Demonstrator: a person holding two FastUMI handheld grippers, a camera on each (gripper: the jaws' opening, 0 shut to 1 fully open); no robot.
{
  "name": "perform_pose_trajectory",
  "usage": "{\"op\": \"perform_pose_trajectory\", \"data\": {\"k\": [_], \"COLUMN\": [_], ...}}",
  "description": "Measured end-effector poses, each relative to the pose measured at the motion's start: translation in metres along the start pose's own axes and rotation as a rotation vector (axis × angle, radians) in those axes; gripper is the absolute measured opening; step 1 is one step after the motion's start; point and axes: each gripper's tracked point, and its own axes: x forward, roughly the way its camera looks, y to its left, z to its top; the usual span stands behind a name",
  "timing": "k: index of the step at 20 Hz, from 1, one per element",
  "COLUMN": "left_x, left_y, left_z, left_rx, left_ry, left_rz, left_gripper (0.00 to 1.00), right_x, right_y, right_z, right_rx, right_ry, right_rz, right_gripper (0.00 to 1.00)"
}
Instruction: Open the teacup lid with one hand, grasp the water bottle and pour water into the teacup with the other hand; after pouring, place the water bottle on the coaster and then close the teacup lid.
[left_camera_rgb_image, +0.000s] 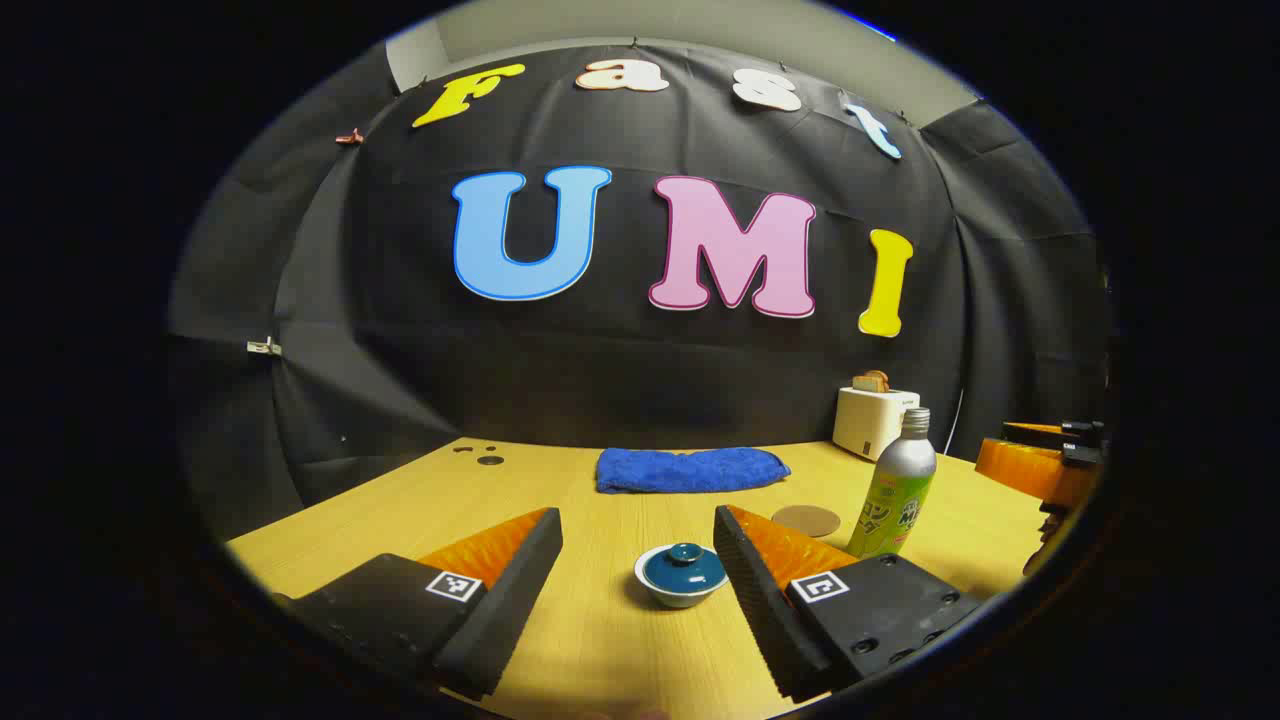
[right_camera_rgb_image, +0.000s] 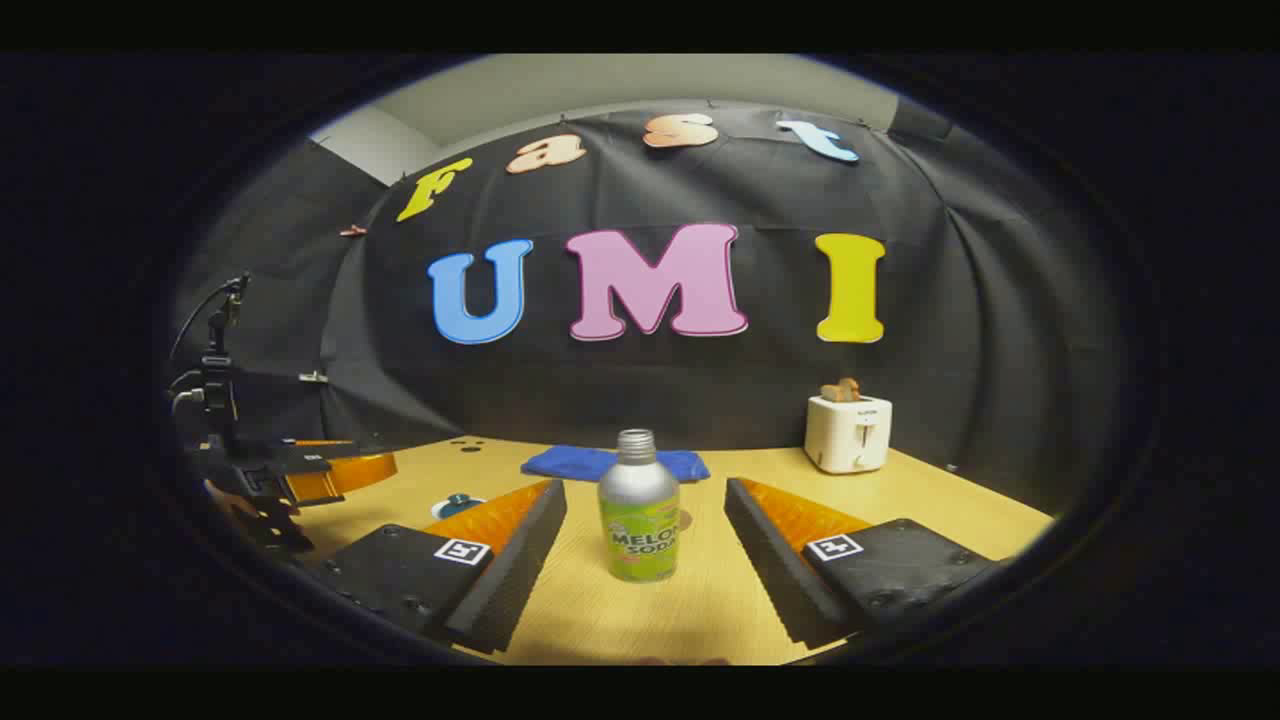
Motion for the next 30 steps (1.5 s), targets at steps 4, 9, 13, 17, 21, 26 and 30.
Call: {"op": "perform_pose_trajectory", "data": {"k": [4,9,13,17,21,26,30], "left_x": [-0.002,-0.001,0.004,0.012,0.028,0.056,0.078], "left_y": [-0.001,-0.009,-0.019,-0.02,-0.028,-0.039,-0.045], "left_z": [-0.006,-0.004,-0.012,-0.019,-0.026,-0.046,-0.057], "left_rx": [0.009,0.018,0.012,0.01,0.003,0.013,0.025], "left_ry": [0.007,0.009,0.017,0.031,0.057,0.125,0.144], "left_rz": [0.0,-0.02,-0.047,-0.047,-0.064,-0.086,-0.098], "left_gripper": [0.96,0.96,0.96,0.96,0.96,0.96,0.9], "right_x": [0.001,0.0,0.002,0.004,0.004,0.002,0.004], "right_y": [0.002,0.0,-0.003,-0.004,-0.004,-0.003,-0.024], "right_z": [-0.01,-0.011,-0.012,-0.017,-0.022,-0.019,-0.027], "right_rx": [0.033,0.032,0.025,0.022,0.026,0.021,0.0], "right_ry": [0.025,0.029,0.02,0.03,0.046,0.025,0.042], "right_rz": [-0.005,-0.014,-0.02,-0.017,-0.017,-0.022,-0.082], "right_gripper": [0.99,0.99,0.99,0.99,0.99,0.99,0.99]}}
